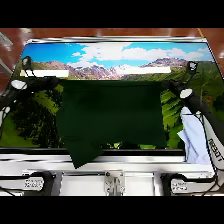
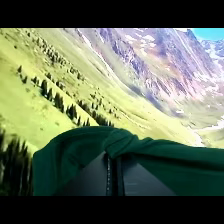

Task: Fold the shirts.

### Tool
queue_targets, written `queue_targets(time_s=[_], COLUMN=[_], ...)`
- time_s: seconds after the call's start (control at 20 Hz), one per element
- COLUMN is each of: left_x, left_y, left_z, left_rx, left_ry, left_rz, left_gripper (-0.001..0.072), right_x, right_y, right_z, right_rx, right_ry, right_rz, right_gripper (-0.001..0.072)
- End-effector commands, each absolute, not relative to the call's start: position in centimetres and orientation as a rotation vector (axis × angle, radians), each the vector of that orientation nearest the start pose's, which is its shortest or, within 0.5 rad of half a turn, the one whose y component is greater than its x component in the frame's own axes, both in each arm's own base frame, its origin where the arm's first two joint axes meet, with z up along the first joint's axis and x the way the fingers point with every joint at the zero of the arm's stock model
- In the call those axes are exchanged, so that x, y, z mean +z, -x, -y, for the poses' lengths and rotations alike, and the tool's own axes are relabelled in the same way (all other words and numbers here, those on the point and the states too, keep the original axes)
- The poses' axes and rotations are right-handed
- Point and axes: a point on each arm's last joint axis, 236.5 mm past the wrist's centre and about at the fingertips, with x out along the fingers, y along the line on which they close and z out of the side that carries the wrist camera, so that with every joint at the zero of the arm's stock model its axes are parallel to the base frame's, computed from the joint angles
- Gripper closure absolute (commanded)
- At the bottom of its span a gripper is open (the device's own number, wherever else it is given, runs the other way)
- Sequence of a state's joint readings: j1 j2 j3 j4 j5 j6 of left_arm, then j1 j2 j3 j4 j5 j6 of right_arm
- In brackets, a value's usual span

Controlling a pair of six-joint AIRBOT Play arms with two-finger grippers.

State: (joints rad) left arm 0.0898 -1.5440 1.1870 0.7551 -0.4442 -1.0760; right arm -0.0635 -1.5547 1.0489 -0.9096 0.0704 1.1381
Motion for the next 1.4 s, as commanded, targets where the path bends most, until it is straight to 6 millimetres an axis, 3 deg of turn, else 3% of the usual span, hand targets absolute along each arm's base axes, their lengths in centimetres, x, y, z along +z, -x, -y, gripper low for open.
queue_targets(time_s=[0.0,0.15,0.25,0.45,0.65,0.8,1.05,1.1,1.15,1.2,1.25,1.35], left_x=[-1.3,-2.3,-2.8,-5.6,-8.4,-9.8,-10.4,-10.3,-10.0,-9.4,-8.4,-4.8], left_y=[-56.5,-55.7,-54.0,-47.5,-42.5,-40.9,-40.7,-40.7,-40.7,-40.6,-40.8,-41.6], left_z=[3.6,3.7,4.0,4.3,3.8,4.3,4.2,4.2,4.1,3.8,3.3,1.4], left_rx=[-0.112,-0.138,-0.19,-0.315,-0.297,-0.273,-0.225,-0.225,-0.226,-0.232,-0.238,-0.241], left_ry=[0.374,0.357,0.356,0.36,0.406,0.469,0.53,0.531,0.533,0.535,0.54,0.548], left_rz=[-0.679,-0.728,-0.808,-1.097,-1.347,-1.444,-1.476,-1.474,-1.475,-1.479,-1.473,-1.431], left_gripper=[0.0673,0.0674,0.0674,0.0674,0.0674,0.0674,0.0672,0.0588,0.0442,0.038,0.0381,0.0371], right_x=[-2.8,-3.1,-3.1,-5.0,-8.9,-10.6,-11.2,-11.0,-10.5,-9.5,-8.1,-3.6], right_y=[-55.9,-55.5,-54.5,-50.0,-45.4,-43.9,-43.9,-43.9,-44.0,-44.1,-44.3,-44.7], right_z=[2.3,1.6,0.4,-0.9,0.4,-0.4,-1.6,-1.3,-1.2,-1.0,-0.5,1.6], right_rx=[-0.111,-0.086,-0.033,0.077,0.019,0.04,0.056,0.052,0.053,0.057,0.07,0.075], right_ry=[-0.229,-0.241,-0.259,-0.357,-0.498,-0.482,-0.462,-0.47,-0.485,-0.489,-0.472,-0.408], right_rz=[-0.529,-0.563,-0.624,-0.861,-1.105,-1.192,-1.206,-1.203,-1.196,-1.186,-1.17,-1.115], right_gripper=[0.0642,0.0642,0.0642,0.0642,0.0642,0.0642,0.0641,0.0634,0.0518,0.0323,0.0199,0.0187])
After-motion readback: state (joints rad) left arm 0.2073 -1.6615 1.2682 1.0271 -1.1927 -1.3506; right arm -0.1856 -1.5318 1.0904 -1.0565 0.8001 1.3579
